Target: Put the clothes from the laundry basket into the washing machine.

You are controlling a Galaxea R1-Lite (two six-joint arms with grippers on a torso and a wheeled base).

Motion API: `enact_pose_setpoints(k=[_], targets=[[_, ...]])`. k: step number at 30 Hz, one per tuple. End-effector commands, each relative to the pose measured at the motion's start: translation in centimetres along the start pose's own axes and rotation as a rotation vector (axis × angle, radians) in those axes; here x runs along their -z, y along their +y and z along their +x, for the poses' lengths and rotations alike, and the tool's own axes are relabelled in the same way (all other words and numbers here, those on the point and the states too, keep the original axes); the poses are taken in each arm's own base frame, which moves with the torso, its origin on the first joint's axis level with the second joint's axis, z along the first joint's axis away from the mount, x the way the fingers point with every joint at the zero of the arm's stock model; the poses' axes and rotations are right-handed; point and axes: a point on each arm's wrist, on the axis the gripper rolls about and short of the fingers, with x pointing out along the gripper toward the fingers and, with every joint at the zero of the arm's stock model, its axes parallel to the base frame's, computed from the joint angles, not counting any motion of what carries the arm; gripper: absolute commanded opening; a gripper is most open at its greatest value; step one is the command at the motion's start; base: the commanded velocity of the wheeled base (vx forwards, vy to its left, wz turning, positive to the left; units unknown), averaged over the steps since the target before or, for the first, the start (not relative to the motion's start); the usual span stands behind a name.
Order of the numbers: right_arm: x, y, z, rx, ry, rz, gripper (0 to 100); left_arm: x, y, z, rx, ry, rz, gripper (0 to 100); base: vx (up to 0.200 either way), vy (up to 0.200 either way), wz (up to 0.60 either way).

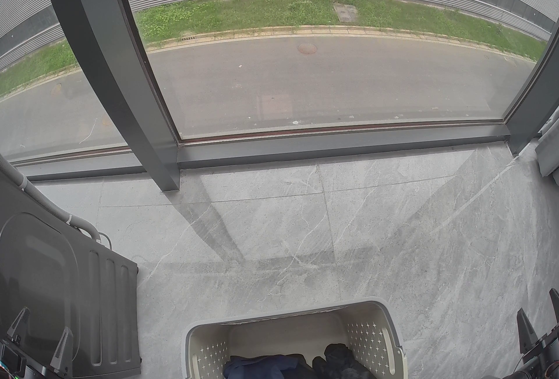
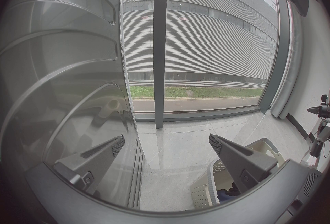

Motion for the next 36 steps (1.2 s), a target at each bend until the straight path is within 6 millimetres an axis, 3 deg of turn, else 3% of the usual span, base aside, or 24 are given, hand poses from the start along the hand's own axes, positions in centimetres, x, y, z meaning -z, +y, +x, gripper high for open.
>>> enact_pose_setpoints(k=[1,4,36], targets=[[0.46,0.00,0.09,-0.001,0.012,0.000,100,0.47,0.02,0.04,-0.001,0.006,0.000,100,0.000,0.000,0.00],[0.46,0.00,0.09,0.001,0.012,0.000,100,0.47,0.02,0.04,-0.001,0.006,0.000,100,0.000,0.000,0.00],[0.46,0.00,0.09,-0.001,0.012,0.000,100,0.47,0.02,0.04,-0.001,0.006,0.000,100,-0.188,0.000,0.00]])
